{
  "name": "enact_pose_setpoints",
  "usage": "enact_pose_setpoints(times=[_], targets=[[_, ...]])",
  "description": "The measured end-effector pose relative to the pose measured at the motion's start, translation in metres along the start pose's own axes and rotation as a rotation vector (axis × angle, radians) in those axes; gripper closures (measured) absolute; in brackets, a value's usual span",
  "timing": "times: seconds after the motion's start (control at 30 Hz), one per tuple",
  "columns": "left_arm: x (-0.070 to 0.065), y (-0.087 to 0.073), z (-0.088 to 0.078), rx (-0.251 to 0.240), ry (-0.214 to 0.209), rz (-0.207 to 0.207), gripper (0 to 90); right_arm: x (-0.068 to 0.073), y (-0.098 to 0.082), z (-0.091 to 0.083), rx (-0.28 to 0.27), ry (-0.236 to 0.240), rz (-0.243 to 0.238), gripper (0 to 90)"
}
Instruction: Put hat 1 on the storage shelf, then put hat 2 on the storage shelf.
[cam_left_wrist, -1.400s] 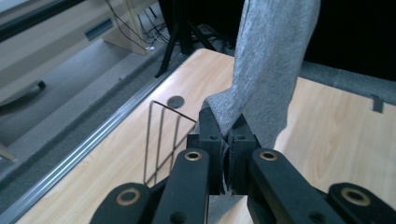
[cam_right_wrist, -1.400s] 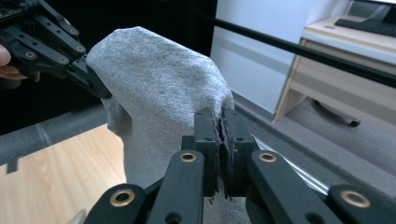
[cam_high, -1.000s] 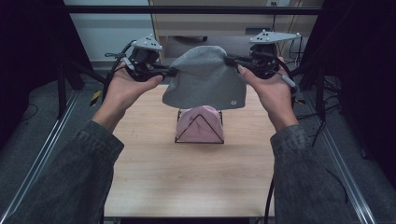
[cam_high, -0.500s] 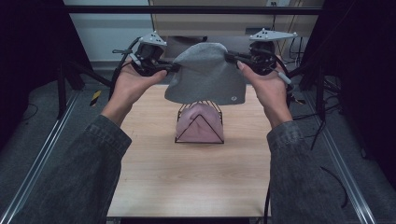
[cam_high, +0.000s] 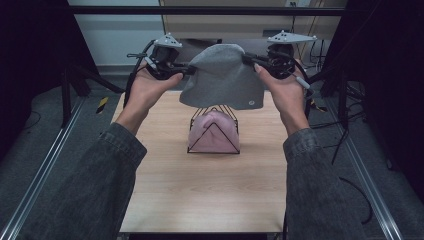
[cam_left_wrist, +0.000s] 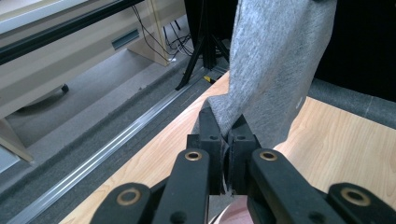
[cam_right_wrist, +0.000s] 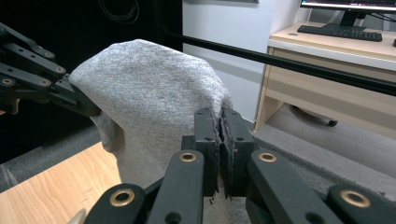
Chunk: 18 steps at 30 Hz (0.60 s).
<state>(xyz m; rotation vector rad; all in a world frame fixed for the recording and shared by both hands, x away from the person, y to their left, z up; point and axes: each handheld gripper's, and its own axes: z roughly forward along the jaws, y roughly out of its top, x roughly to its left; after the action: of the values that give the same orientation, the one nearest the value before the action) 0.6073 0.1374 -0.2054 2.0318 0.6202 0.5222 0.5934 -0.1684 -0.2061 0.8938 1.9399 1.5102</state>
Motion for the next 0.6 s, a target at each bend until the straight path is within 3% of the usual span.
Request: enact_pose_setpoints(times=[0.6], targets=[[0.001,-0.001,0.011,-0.013,0.029,0.015,87.6,-0.009,-0.017,0.009,-0.020,-0.003,0.020,86.3]])
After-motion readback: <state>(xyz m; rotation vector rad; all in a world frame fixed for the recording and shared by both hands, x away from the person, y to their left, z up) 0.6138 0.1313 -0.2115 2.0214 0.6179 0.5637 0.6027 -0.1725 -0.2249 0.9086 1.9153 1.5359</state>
